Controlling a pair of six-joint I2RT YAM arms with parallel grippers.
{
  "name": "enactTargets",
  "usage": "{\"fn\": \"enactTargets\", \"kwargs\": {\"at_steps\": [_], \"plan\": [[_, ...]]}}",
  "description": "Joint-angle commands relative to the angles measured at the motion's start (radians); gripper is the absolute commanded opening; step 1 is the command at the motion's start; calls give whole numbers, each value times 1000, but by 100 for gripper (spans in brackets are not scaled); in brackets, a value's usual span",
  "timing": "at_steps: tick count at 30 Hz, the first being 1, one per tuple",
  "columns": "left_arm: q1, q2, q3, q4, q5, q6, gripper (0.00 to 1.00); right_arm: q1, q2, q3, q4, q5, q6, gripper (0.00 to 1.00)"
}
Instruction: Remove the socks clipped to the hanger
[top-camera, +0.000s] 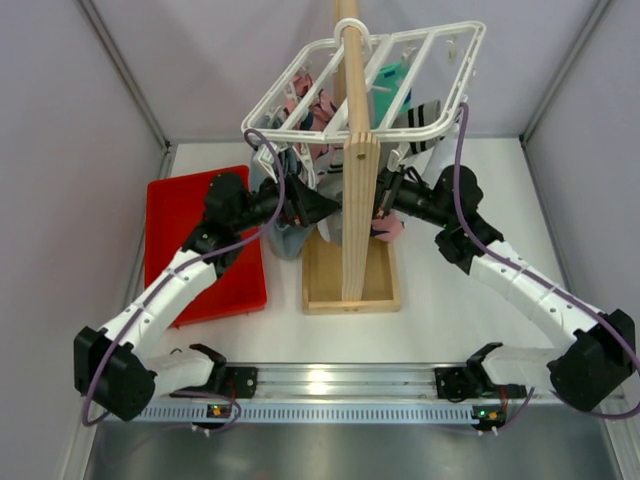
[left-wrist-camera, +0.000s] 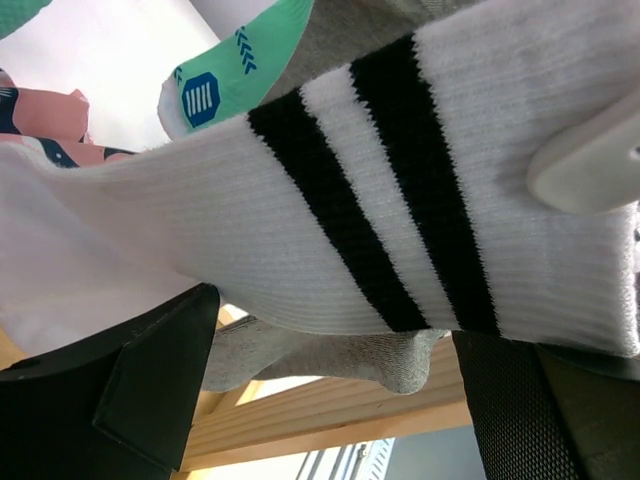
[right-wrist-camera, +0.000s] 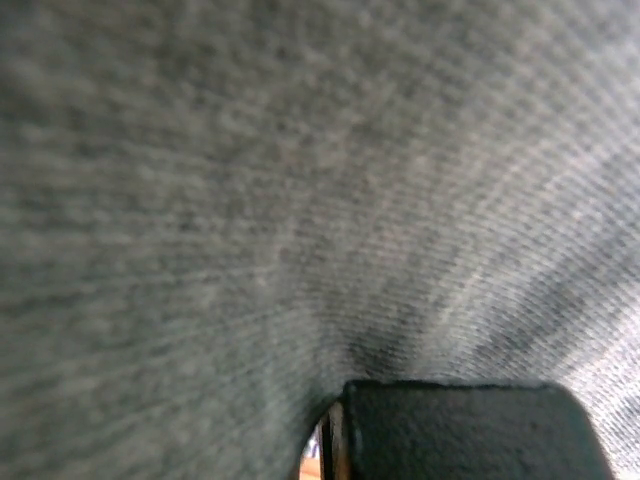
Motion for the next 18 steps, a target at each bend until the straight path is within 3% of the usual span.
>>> {"fn": "enactTargets", "kwargs": {"at_steps": [1, 4, 7, 8, 12, 15, 16, 18], "plan": [[-13, 32, 72, 53, 10, -49, 98, 40, 0, 49, 4, 19, -42, 0], [-22, 65, 88, 53, 12, -92, 98, 48, -3, 49, -19, 35, -63, 0], [-39, 82, 105, 62, 10, -107, 89, 52, -9, 41, -36, 45, -79, 0], [-45, 82, 96, 75, 16, -112, 84, 52, -11, 38, -39, 47, -82, 0], [-47, 79, 72, 127, 26, -140, 52, 54, -18, 30, -57, 59, -94, 0], [-48, 76, 61, 127, 32, -140, 37, 54, -24, 33, -83, 76, -110, 0], [-48, 72, 59, 127, 35, -138, 35, 54, -23, 35, -85, 81, -113, 0], [-47, 58, 50, 127, 39, -135, 42, 54, -24, 41, -108, 88, -122, 0]]}}
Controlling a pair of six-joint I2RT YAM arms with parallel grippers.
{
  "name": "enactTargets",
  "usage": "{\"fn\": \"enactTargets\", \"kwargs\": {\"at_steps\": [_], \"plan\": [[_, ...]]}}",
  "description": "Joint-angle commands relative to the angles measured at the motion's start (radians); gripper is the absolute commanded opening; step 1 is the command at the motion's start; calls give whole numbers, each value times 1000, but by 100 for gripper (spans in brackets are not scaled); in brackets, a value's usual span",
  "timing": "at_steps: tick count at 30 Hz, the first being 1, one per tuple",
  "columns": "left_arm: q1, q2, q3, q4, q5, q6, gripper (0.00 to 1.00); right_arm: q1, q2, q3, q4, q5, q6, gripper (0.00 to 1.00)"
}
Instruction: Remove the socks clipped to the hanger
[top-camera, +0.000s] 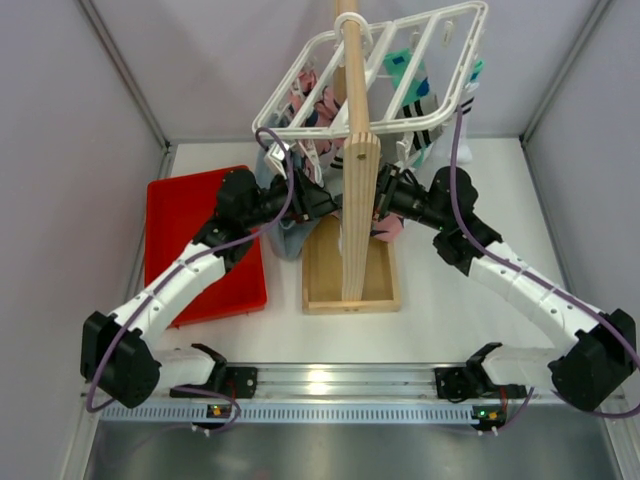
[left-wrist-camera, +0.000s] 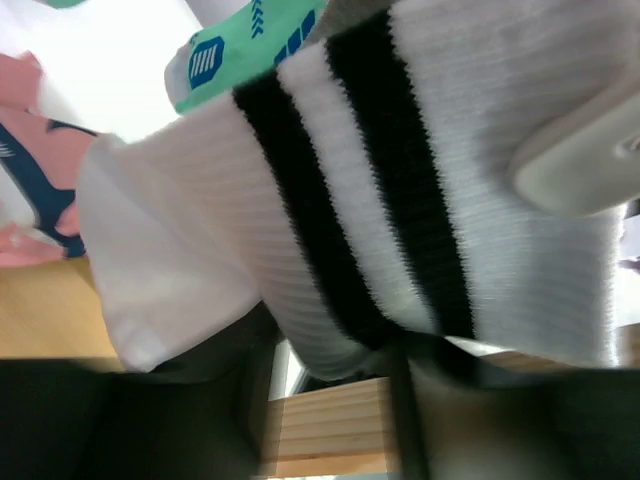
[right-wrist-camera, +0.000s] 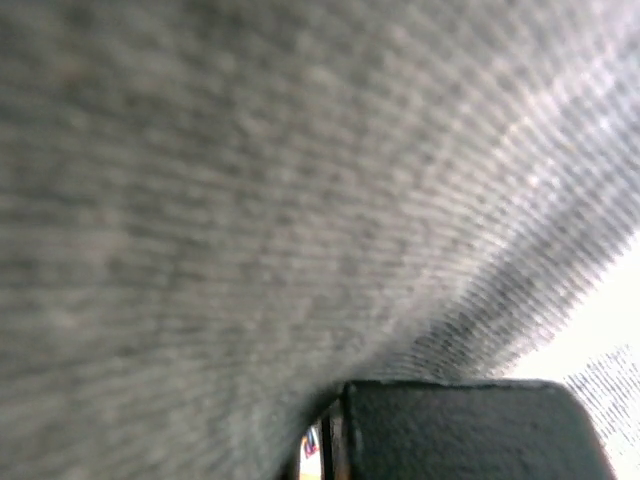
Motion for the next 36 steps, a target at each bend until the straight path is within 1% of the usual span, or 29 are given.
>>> {"fn": "enactTargets", "kwargs": {"at_steps": [1, 3, 4, 6, 8, 13, 17, 21, 26, 36], "plan": [[-12, -30, -2, 94, 31, 4, 59, 27, -23, 39, -49, 8, -43, 0], [-10, -64, -25, 93, 20, 9, 69, 27, -26, 45, -72, 19, -51, 0], [-12, -75, -53, 93, 11, 13, 76, 27, -29, 46, -78, 29, -55, 0], [-9, -108, -82, 93, -4, 15, 83, 27, -39, 48, -97, 40, -61, 0], [-9, -156, -125, 93, -26, 9, 85, 27, -49, 48, -106, 54, -63, 0], [-9, -222, -147, 93, -13, -20, 82, 27, -46, 57, -124, 60, -61, 0], [-9, -277, -153, 93, -35, -72, 81, 27, -36, 60, -123, 49, -55, 0], [-9, -255, -133, 93, -84, -121, 81, 28, -28, 52, -86, 9, -29, 0], [-9, -189, -75, 93, -86, -198, 80, 28, -32, 51, -65, -17, -29, 0], [-9, -173, -98, 93, -170, -255, 82, 36, -34, 72, -41, -72, -95, 0]]}}
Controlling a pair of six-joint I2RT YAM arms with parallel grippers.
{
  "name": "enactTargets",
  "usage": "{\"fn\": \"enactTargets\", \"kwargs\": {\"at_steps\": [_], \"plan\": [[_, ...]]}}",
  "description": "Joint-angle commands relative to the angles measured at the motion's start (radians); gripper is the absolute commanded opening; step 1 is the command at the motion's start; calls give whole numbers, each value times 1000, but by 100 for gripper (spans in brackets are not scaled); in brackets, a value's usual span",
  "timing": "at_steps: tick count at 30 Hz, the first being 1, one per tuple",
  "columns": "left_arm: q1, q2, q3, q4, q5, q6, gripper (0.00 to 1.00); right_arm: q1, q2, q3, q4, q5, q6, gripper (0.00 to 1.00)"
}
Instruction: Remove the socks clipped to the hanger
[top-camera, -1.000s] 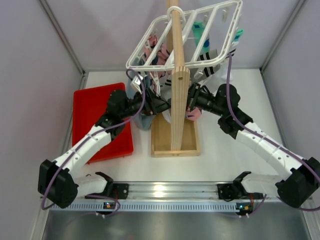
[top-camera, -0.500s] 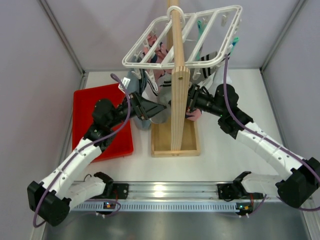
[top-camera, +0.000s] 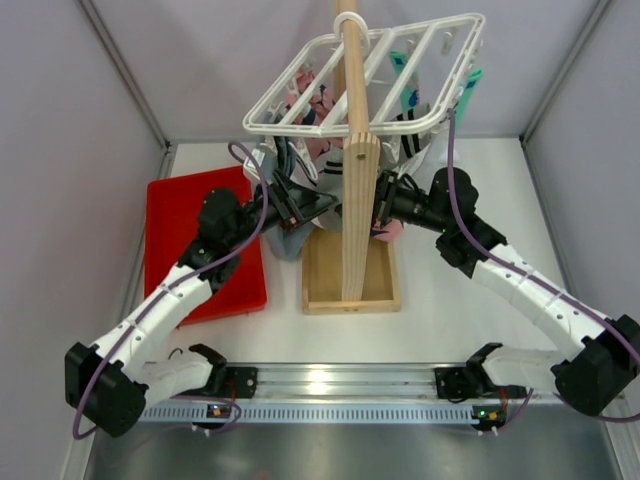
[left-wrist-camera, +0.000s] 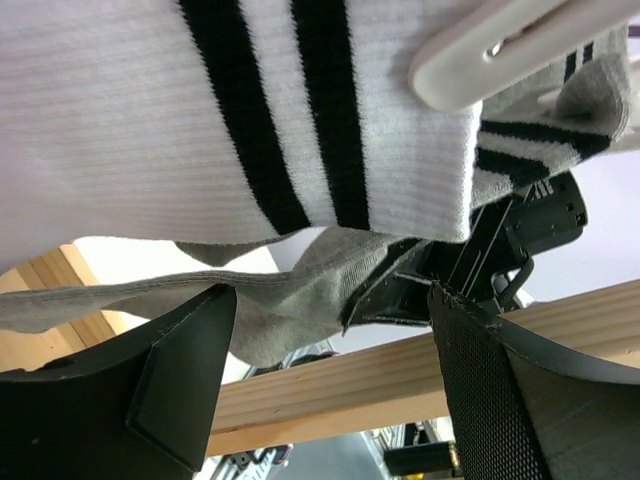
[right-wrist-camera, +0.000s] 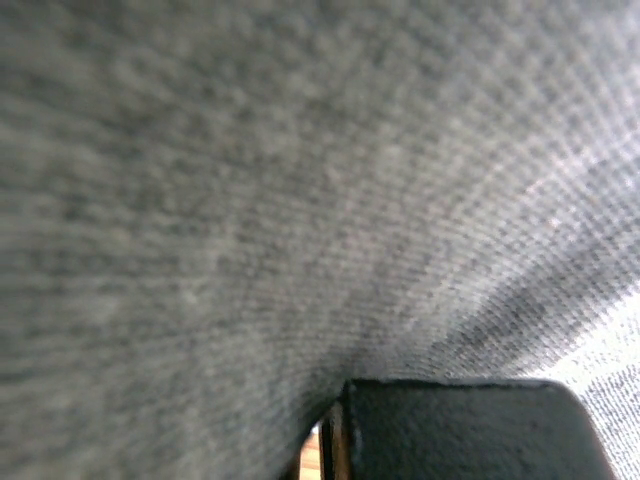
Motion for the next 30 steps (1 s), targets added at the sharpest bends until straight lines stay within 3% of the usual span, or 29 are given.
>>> {"fn": "enactTargets", "kwargs": {"at_steps": [1, 9, 12, 14, 16, 17, 18, 20, 22, 25, 30], "plan": [[-2, -2, 25, 43, -44, -40, 82, 25, -5, 60, 68, -45, -45, 0], [-2, 73, 82, 43, -37, -46, 77, 34, 10, 75, 93, -91, -59, 0], [-3, 88, 91, 45, -29, -38, 60, 34, 7, 81, 81, -88, -66, 0], [-2, 90, 93, 45, -29, -31, 39, 34, 7, 92, 64, -79, -80, 0], [-3, 87, 94, 43, -23, -15, 29, 34, 3, 98, 30, -54, -92, 1], [-3, 88, 96, 45, -21, -11, 15, 32, 0, 100, 16, -42, -111, 4], [-3, 87, 97, 45, -20, -11, 10, 34, -3, 103, -19, -25, -121, 9], [-2, 85, 103, 45, -14, -6, 0, 34, -20, 106, -43, 13, -155, 28], [-2, 87, 111, 45, -5, -3, 0, 32, -54, 107, -92, 76, -186, 44], [0, 96, 126, 43, 21, 2, 0, 32, -115, 115, -161, 165, -259, 51], [0, 134, 175, 45, 133, 17, 0, 34, -226, 103, -179, 245, -358, 52]]}}
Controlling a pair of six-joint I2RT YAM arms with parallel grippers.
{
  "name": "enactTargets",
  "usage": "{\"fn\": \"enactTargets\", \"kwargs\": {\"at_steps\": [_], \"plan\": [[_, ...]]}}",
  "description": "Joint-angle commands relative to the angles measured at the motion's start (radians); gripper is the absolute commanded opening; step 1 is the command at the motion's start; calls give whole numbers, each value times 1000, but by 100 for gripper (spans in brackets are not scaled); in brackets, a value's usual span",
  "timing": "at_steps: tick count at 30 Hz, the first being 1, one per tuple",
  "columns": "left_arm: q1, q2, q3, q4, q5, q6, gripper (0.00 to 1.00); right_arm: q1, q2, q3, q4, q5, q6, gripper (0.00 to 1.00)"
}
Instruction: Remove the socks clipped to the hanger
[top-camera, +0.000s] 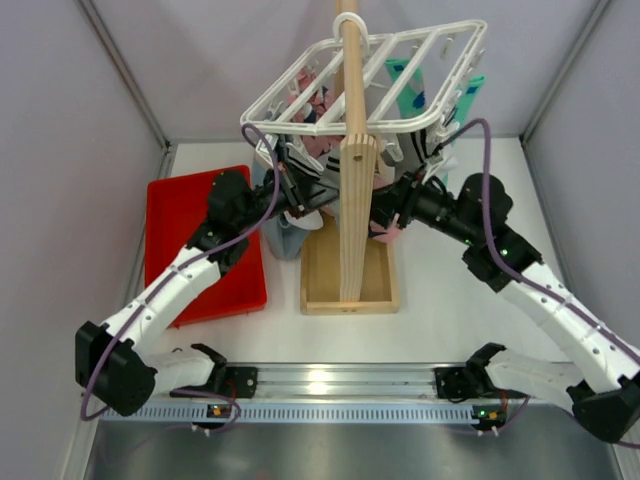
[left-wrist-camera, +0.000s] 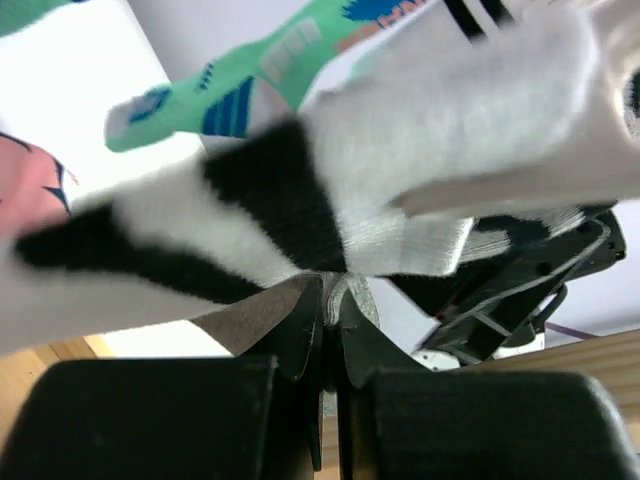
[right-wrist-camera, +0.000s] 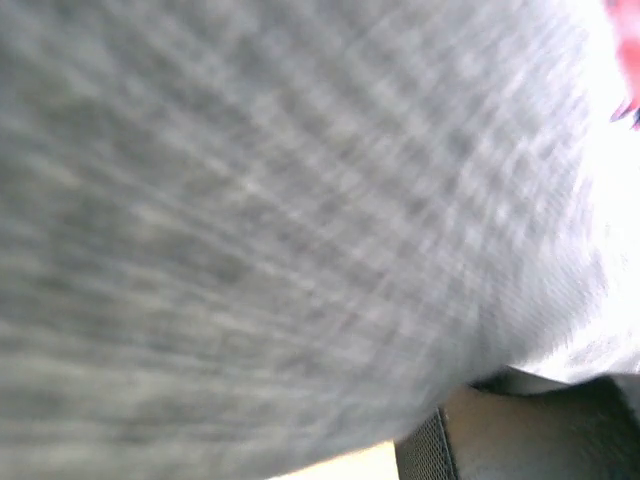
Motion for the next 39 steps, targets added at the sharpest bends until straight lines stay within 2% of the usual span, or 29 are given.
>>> {"fn": "enactTargets", "kwargs": {"at_steps": [1, 4, 10, 15, 23, 28, 35, 39], "plan": [[3, 29, 75, 39, 104, 26, 0, 23, -141, 44, 9, 90, -106, 52], [3, 68, 107, 39, 158, 18, 0, 23, -222, -7, 40, 99, -128, 52], [5, 152, 159, 39, 287, -5, 0, 23, -282, -2, -44, 147, -175, 52], [0, 143, 139, 39, 284, 8, 0, 25, -338, -36, -23, 139, -217, 51], [-27, 171, 147, 39, 316, -2, 0, 23, -289, 10, 9, 75, -208, 40], [-31, 157, 136, 39, 313, -3, 0, 23, -287, 16, -27, 214, -207, 30], [-31, 134, 125, 39, 293, 11, 0, 23, -390, 14, -171, 392, -237, 38], [-32, 126, 119, 39, 270, 20, 0, 23, -361, 18, -270, 486, -261, 51]]}}
